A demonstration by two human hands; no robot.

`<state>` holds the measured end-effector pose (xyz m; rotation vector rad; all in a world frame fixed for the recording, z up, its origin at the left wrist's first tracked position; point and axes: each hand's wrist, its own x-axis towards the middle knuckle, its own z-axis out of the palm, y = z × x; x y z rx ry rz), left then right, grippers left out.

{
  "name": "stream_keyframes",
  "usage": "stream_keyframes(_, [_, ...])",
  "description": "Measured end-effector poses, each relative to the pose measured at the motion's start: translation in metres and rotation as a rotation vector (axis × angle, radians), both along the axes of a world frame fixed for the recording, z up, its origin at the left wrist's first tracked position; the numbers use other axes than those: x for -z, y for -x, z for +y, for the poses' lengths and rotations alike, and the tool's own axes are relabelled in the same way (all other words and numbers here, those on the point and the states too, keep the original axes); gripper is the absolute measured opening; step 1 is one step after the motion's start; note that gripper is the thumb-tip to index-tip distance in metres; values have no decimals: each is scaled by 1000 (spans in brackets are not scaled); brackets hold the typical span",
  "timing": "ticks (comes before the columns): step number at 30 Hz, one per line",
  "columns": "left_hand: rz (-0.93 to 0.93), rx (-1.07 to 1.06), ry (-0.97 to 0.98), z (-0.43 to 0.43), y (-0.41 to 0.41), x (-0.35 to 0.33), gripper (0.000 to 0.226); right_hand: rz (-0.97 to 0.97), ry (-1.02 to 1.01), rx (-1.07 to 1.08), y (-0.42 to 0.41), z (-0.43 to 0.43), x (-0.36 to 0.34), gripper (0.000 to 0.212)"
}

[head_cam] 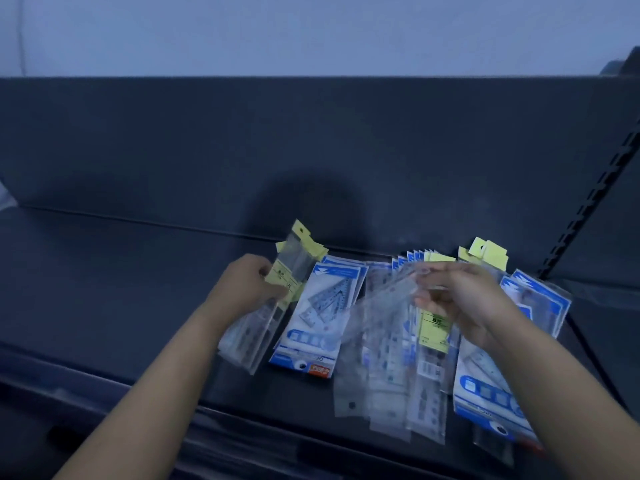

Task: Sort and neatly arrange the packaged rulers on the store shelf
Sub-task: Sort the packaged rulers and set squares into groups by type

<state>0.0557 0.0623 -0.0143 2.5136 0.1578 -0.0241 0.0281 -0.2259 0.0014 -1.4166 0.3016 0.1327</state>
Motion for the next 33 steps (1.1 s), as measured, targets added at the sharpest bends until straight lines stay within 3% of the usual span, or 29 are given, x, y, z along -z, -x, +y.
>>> stream_keyframes(6, [-79,163,88,15,-16,-12,16,-10,158,46,11,25,6,10])
stream_keyframes(14, [-95,552,381,-53,-14,-59,6,-54,-59,206,59,-4,-2,8])
stream_keyframes(20, [-8,814,305,-151,7,-78,17,-162,-127,407,107,-84,-17,9])
stream_keyframes(24, [-108,833,255,-235,33,-74,26,-165,-158,495,146,-152,-11,9])
stream_keyframes(31, [-189,833,224,-383,90,-58,9,-132,-86,612,220,-310,11,2])
stream_keyframes(33, [-197,828,218,-416,103,-58,16,-95,-81,624,235,-348,14,1])
